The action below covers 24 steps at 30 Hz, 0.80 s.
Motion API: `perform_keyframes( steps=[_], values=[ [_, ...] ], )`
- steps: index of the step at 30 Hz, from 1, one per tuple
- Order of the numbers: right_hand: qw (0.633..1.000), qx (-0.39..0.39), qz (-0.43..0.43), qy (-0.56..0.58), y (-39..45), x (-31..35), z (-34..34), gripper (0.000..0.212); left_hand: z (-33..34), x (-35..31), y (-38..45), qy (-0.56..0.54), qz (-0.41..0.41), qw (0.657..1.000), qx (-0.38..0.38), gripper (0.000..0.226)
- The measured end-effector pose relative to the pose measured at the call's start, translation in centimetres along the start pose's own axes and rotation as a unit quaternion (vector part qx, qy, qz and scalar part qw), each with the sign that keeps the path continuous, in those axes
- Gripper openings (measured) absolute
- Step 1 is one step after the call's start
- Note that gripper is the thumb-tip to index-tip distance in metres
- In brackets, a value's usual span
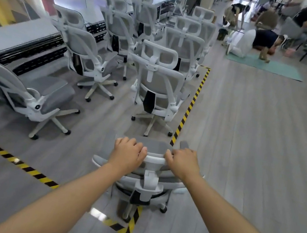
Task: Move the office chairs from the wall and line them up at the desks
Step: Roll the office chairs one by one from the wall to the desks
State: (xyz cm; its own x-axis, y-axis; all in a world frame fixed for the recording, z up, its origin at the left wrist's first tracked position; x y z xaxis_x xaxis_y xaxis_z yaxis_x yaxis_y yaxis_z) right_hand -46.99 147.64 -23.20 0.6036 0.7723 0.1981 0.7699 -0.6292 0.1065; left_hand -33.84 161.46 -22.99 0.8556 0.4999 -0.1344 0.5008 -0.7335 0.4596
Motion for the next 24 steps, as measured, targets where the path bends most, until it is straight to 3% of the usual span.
perform_keyframes(
  steps=[7, 18, 24],
  values=[
    [0.998, -0.048, 0.049, -0.014, 4.8, 9.8, 2.7, 0.053, 0.8, 11.9, 2.8, -0.023, 0.055, 0.995, 0.074, 0.049],
    [0.991, -0.061, 0.121, -0.011, 13.2, 20.9, 6.1, 0.054, -0.1, 25.3, 9.9, -0.058, 0.137, 0.988, -0.04, 0.033],
    [0.992, -0.054, 0.114, 0.001, 17.4, 23.8, 7.4, 0.055, 1.7, 30.3, 13.2, -0.049, 0.113, 0.992, -0.025, 0.036]
  ],
)
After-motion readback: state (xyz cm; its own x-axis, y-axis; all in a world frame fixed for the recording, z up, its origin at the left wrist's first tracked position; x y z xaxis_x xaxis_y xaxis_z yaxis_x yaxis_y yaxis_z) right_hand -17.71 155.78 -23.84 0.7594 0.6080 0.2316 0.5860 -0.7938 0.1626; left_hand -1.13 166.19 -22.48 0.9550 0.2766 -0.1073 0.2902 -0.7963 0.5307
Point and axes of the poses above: each hand's wrist, its own y-axis towards the middle knuckle, its own z-axis out of the palm, x = y × z, the point moved 9 cm from there along y, towards the middle knuckle, and after that the axes turned 8 degrees about -x, right-handed, at the moved point
